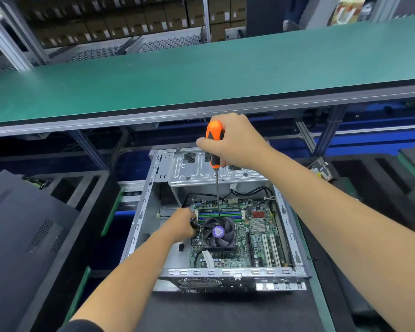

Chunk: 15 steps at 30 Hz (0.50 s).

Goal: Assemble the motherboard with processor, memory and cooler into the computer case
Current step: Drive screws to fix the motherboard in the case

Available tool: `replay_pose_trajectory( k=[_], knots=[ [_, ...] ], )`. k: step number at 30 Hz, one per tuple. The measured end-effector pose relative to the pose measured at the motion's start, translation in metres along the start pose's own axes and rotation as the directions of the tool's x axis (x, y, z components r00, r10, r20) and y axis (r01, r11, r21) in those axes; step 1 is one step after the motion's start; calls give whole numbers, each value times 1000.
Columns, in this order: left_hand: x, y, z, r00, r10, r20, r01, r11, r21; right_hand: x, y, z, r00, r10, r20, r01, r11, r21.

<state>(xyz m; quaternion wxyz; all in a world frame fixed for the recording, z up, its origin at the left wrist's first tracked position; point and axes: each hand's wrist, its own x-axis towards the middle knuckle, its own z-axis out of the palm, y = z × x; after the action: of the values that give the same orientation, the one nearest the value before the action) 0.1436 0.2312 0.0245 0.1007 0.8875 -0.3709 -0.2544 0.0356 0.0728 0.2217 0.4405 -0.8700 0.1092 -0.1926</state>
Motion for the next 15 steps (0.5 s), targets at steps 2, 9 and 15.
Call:
replay_pose_trajectory(
  k=[2,9,15],
  knots=[
    [0,0,1,1000,-5,0,5,1000,-4,-1,2,-1,1000,1,-4,-1,1000,-1],
    [3,-2,3,1000,-6,13,6,1000,24,-7,16,-5,994,-29,-102,26,999,-26],
    [4,-3,4,1000,22,11,-22,998,61,-8,25,-6,975,-114,-189,86,985,-150]
  ],
)
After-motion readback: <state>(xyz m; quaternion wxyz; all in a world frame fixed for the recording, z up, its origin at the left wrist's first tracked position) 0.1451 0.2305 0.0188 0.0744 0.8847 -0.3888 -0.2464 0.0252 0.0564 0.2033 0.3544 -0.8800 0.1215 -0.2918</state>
